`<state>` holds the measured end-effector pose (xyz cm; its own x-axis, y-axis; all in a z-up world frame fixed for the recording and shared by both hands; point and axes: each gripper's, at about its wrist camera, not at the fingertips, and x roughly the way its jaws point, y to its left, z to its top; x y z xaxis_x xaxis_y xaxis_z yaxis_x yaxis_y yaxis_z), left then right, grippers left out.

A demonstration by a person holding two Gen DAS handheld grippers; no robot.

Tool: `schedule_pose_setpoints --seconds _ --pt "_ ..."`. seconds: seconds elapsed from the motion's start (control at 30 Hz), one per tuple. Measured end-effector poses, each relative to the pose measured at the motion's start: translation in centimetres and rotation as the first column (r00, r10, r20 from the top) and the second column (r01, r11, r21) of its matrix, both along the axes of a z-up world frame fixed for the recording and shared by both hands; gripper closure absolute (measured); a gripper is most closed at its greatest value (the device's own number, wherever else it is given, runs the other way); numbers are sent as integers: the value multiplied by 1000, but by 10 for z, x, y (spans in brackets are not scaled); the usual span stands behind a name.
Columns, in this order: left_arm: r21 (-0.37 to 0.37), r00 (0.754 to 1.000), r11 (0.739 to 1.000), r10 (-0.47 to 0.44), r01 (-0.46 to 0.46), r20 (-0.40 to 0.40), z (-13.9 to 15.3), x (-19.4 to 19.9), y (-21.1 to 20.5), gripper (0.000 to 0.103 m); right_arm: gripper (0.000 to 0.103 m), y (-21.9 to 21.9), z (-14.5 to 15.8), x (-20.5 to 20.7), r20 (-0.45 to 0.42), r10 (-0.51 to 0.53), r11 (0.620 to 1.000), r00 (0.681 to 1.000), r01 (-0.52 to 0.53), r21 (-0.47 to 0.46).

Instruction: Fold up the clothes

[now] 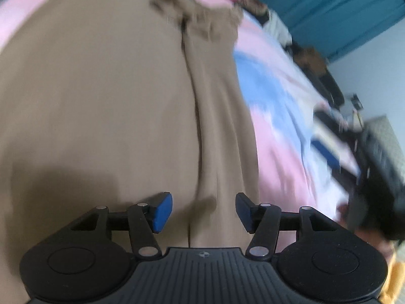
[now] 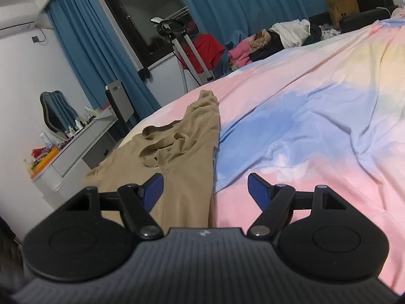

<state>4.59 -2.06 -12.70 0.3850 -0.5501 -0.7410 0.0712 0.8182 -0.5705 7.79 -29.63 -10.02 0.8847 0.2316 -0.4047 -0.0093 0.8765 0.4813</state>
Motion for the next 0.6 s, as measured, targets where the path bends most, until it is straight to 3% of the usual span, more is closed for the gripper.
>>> schedule_pose_setpoints --seconds 0.2,0.3,0.47,0.5,0.6 --pt "33 994 994 -103 104 -33 -11 -29 -13 45 28 -5 8 -23 4 -4 1000 1000 3 12" --pt "40 985 985 -165 167 -47 -12 -36 -17 50 28 -3 10 -26 2 -10 1000 1000 10 -1" --pt "125 978 970 -204 206 -32 -12 -49 -21 88 28 5 8 -25 -15 -3 999 1000 3 -35" --pt "130 978 969 -208 211 -32 -12 -50 -21 101 28 6 7 -24 -21 -2 999 1000 1 -39" --pt "136 972 963 -235 232 12 -1 -59 -15 103 28 7 5 -22 -37 0 999 999 -2 -47"
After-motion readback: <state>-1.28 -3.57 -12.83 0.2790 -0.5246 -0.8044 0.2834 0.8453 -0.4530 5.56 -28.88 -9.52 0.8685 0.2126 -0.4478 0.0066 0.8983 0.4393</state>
